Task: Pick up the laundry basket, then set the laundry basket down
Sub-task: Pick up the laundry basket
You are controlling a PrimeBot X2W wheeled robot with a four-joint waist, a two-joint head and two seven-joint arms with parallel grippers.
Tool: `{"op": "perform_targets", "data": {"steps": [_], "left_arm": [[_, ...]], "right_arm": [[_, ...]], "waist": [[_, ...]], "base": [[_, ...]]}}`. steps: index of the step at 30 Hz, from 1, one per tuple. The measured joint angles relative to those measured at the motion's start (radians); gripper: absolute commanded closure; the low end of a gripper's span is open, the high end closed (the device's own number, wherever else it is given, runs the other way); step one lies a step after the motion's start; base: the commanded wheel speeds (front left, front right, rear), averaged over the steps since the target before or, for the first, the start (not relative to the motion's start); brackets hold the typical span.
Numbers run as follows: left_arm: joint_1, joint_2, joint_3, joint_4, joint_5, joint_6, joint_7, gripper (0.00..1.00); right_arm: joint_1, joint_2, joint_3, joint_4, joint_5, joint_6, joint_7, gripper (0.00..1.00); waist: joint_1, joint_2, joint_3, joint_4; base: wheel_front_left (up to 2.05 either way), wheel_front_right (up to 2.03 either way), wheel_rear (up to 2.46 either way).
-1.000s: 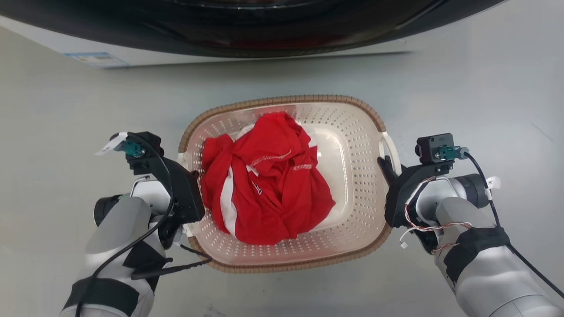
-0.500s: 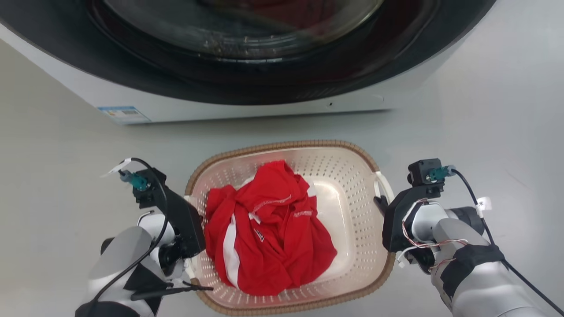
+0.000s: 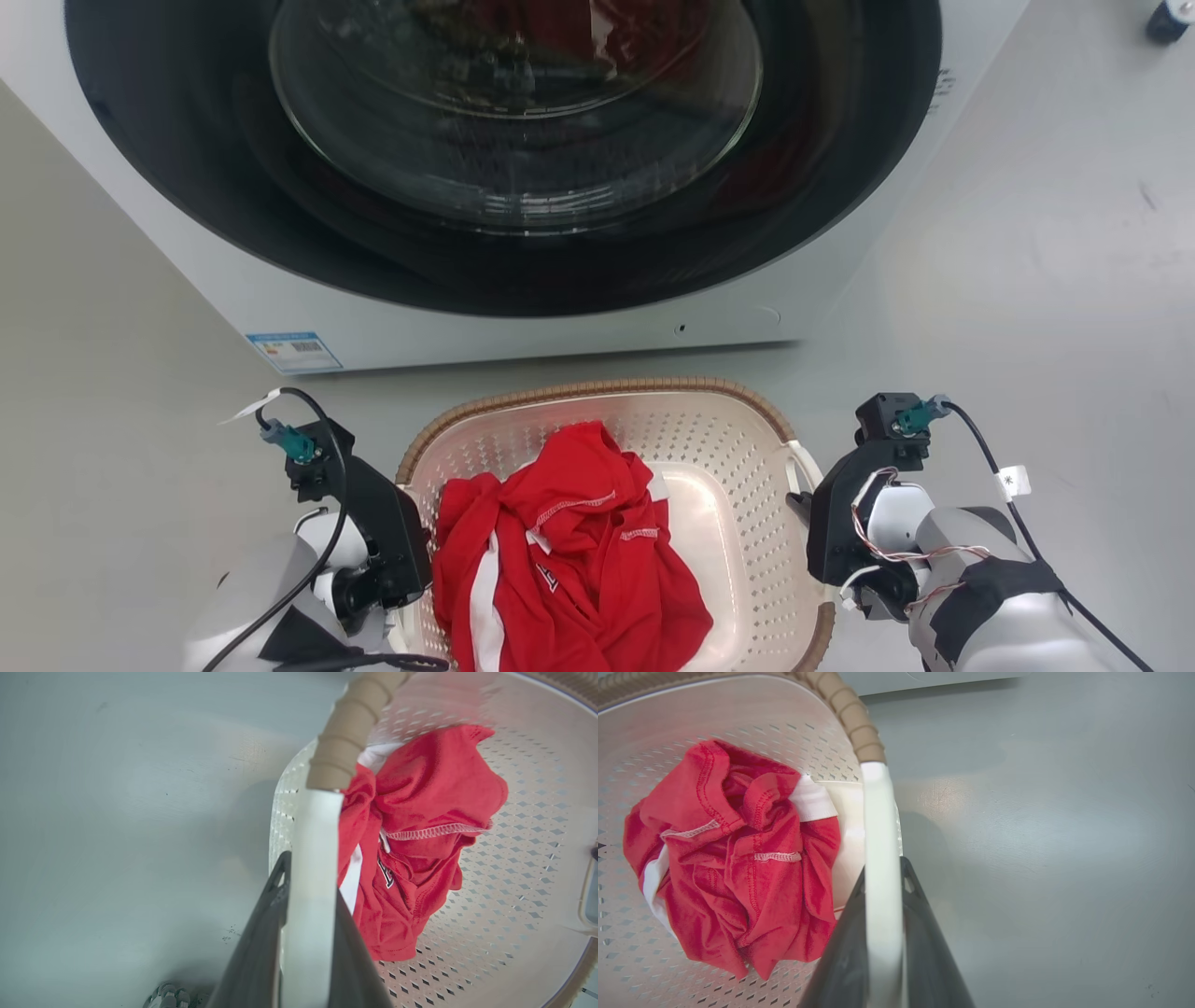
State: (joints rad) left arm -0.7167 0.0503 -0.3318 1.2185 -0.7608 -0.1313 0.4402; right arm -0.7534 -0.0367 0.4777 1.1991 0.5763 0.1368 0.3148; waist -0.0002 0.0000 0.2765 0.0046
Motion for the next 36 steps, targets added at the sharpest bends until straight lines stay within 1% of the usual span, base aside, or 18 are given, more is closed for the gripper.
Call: {"op": "perform_targets", "data": {"steps": [5,8,22,36], "left_arm": [[0.013,0.003,-0.006,0.0,-0.006,0.0,0.016,1.0],[0.018,0.005,-0.01,-0.001,-0.029,0.0,0.025,1.0],[0.058,0.011,-0.03,0.0,-0.048,0.0,0.07,1.0],[0.079,0.015,-0.041,0.001,-0.067,0.0,0.118,1.0]], "right_arm": [[0.006,0.002,-0.001,0.006,0.023,0.0,0.035,1.0],[0.006,0.002,-0.005,0.01,0.044,0.0,0.055,1.0],[0.03,0.007,-0.007,0.035,0.086,0.0,0.135,1.0],[0.047,0.01,-0.007,0.052,0.113,0.0,0.196,1.0]], "waist": [[0.0,0.0,-0.05,-0.007],[0.0,0.0,-0.077,-0.011],[0.0,-0.0001,-0.193,-0.025],[0.0001,-0.0001,-0.261,-0.033]], "base": [[0.0,0.0,0.0],[0.0,0.0,0.0],[0.0,0.0,0.0],[0.0,0.0,0.0]]}}
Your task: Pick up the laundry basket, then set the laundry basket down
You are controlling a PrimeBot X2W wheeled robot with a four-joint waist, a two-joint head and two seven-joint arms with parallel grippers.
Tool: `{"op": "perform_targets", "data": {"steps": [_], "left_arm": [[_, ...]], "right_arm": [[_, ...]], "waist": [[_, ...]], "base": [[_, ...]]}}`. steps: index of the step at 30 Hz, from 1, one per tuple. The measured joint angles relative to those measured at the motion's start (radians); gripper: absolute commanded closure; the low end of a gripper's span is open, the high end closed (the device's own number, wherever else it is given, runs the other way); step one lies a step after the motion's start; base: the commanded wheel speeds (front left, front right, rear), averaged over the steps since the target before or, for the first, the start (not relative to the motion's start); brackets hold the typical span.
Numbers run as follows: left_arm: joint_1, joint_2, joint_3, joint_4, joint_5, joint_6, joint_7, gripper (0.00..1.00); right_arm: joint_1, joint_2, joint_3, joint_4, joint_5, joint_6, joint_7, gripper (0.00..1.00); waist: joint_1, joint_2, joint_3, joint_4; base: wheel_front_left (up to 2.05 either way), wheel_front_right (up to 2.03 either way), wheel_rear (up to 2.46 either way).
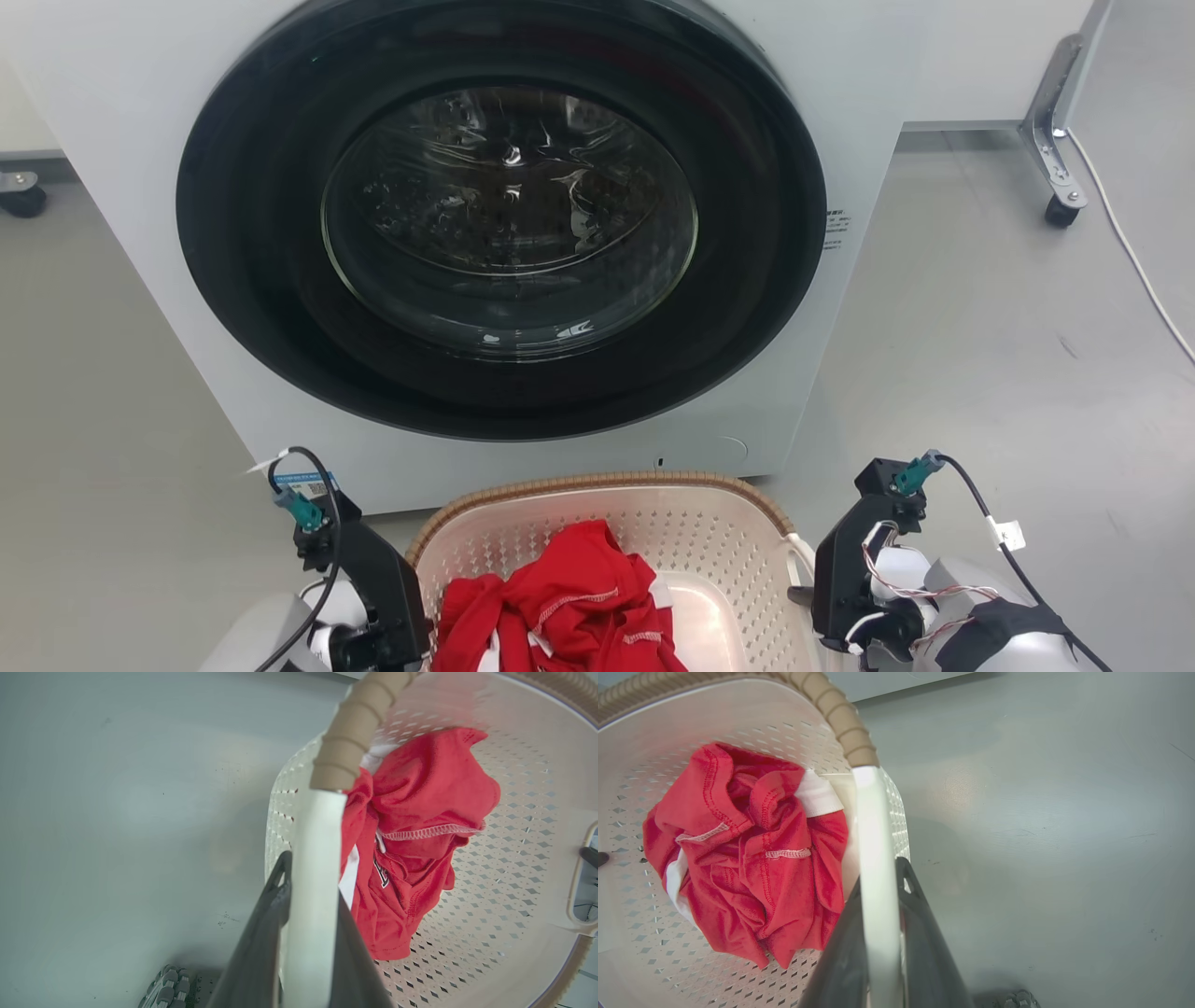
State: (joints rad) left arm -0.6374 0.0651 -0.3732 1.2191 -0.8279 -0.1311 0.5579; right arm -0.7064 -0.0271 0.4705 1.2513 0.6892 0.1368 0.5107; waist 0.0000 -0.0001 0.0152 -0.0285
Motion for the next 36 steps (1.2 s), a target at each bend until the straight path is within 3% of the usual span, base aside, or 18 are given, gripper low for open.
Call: {"op": "perform_targets", "data": {"steps": [36], "left_arm": [[0.031,0.008,-0.031,-0.003,-0.05,0.0,0.03,1.0]], "right_arm": [[0.018,0.0,0.024,0.002,0.033,0.0,0.044,1.0]], "waist": [[0.0,0.0001,-0.033,0.004]], "base": [[0.0,0.0,0.0]]}}
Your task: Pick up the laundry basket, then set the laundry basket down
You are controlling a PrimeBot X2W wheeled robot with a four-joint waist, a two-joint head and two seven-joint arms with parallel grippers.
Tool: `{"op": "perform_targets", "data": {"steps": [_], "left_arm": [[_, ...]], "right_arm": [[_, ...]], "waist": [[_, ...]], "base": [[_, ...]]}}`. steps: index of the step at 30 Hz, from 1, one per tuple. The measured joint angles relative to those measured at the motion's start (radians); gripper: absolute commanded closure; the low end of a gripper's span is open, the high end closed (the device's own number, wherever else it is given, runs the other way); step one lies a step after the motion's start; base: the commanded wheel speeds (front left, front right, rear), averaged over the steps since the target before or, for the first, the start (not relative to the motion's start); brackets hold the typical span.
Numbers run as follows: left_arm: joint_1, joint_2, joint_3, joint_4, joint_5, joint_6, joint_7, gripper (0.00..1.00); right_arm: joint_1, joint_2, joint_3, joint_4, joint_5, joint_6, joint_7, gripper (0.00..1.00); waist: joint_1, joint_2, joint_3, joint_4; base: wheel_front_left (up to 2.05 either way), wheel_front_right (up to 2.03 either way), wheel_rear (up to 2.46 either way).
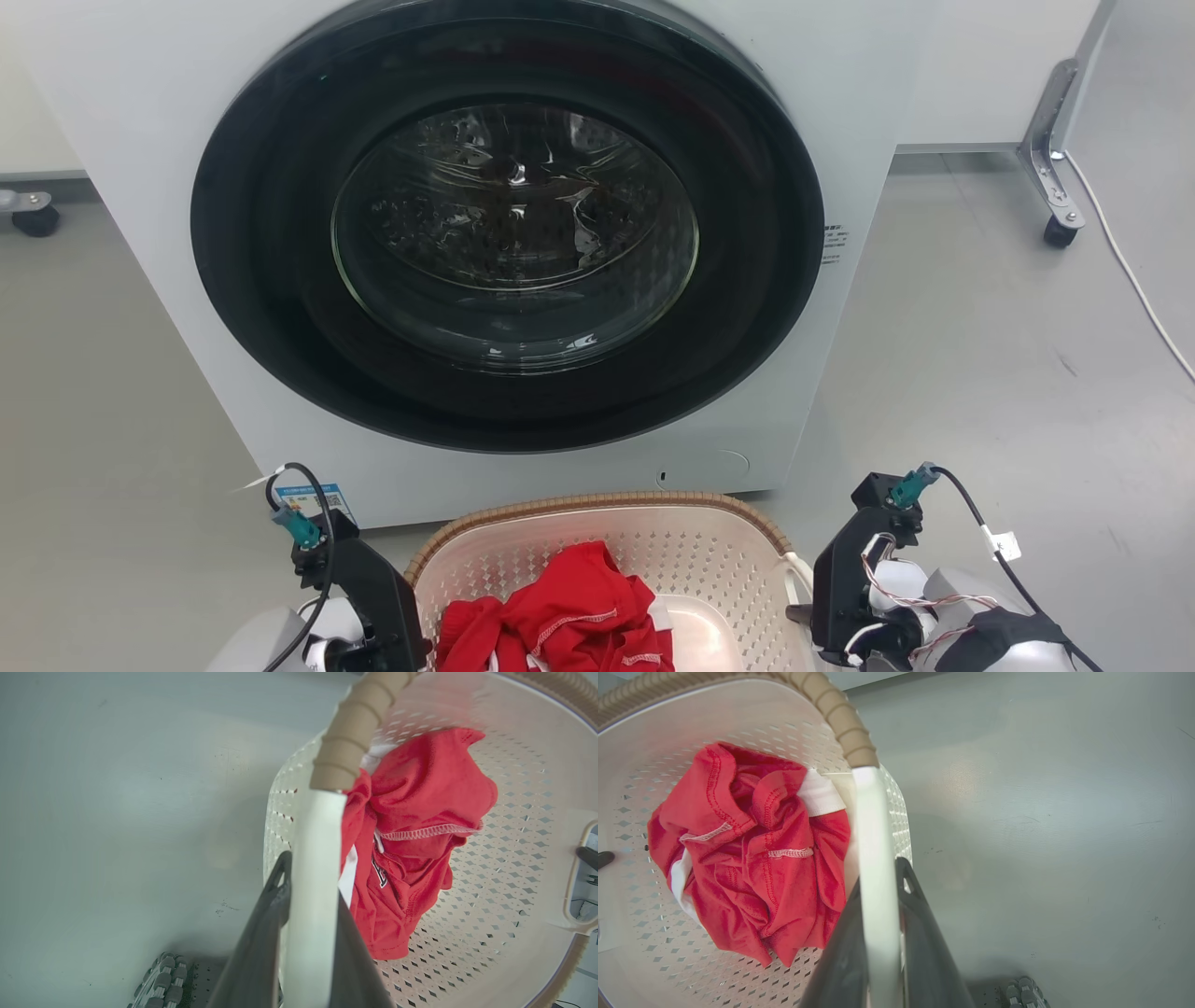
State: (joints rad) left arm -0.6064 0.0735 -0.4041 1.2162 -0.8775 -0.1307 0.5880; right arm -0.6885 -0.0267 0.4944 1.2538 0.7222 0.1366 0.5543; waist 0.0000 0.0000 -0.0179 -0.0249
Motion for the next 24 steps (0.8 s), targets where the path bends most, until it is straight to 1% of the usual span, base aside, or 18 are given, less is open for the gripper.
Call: {"op": "perform_targets", "data": {"steps": [15,24], "left_arm": [[0.0,0.016,-0.018,-0.014,-0.002,0.0,-0.011,1.0],[-0.007,0.027,-0.034,-0.048,0.002,0.0,-0.067,1.0]], "right_arm": [[0.005,-0.001,0.022,-0.03,0.026,-0.001,0.008,1.0],[0.001,-0.005,0.032,-0.065,0.027,-0.003,-0.03,1.0]], "waist": [[0.0,0.0,0.014,-0.001],[0.0002,0.0,0.075,-0.002]], "base": [[0.0,0.0,0.0],[0.0,0.0,0.0]]}}
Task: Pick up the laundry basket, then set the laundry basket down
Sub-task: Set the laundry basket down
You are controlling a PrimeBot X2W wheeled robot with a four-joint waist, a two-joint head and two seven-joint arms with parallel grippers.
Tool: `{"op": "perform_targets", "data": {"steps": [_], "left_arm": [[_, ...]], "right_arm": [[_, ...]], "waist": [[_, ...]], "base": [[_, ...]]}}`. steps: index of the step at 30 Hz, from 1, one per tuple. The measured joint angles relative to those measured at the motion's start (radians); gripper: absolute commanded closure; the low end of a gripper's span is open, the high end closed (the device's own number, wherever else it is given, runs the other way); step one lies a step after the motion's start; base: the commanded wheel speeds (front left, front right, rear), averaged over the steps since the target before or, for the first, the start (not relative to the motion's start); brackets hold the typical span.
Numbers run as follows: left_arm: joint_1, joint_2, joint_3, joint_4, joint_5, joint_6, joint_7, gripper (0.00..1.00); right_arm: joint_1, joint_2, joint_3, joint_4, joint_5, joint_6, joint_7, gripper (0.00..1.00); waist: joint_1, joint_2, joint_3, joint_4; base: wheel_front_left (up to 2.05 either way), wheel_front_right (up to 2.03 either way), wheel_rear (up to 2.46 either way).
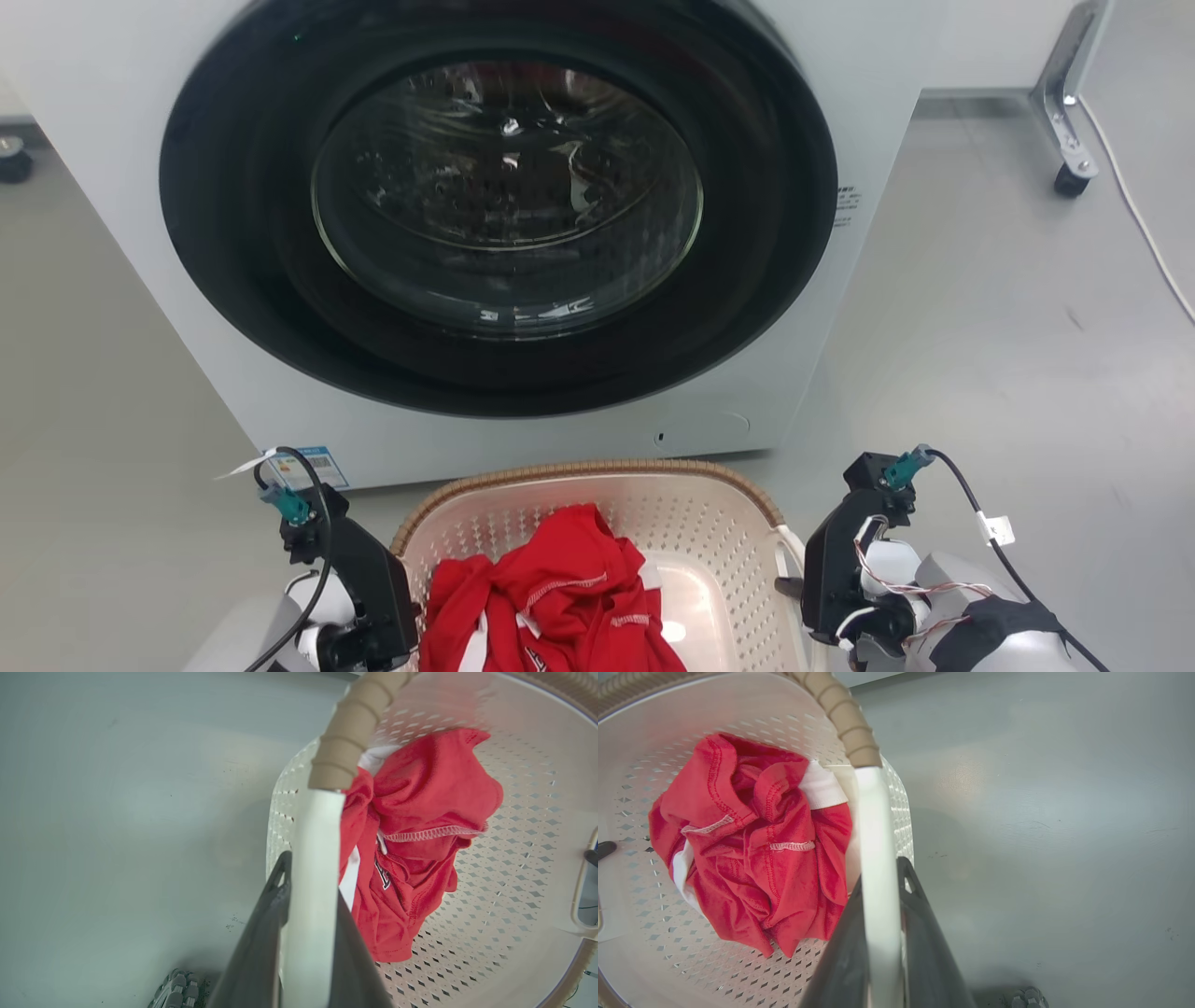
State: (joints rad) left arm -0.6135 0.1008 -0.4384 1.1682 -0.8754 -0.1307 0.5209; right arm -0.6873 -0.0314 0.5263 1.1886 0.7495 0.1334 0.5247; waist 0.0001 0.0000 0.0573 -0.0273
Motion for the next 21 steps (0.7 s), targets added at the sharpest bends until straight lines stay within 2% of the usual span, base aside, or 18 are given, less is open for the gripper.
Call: {"op": "perform_targets", "data": {"steps": [21], "left_arm": [[-0.046,-0.002,-0.033,-0.022,0.059,0.0,-0.191,1.0]], "right_arm": [[-0.048,-0.007,0.03,-0.043,-0.048,-0.011,-0.193,1.0]], "waist": [[0.0001,0.0001,0.281,-0.006]], "base": [[0.0,0.0,0.0]]}}
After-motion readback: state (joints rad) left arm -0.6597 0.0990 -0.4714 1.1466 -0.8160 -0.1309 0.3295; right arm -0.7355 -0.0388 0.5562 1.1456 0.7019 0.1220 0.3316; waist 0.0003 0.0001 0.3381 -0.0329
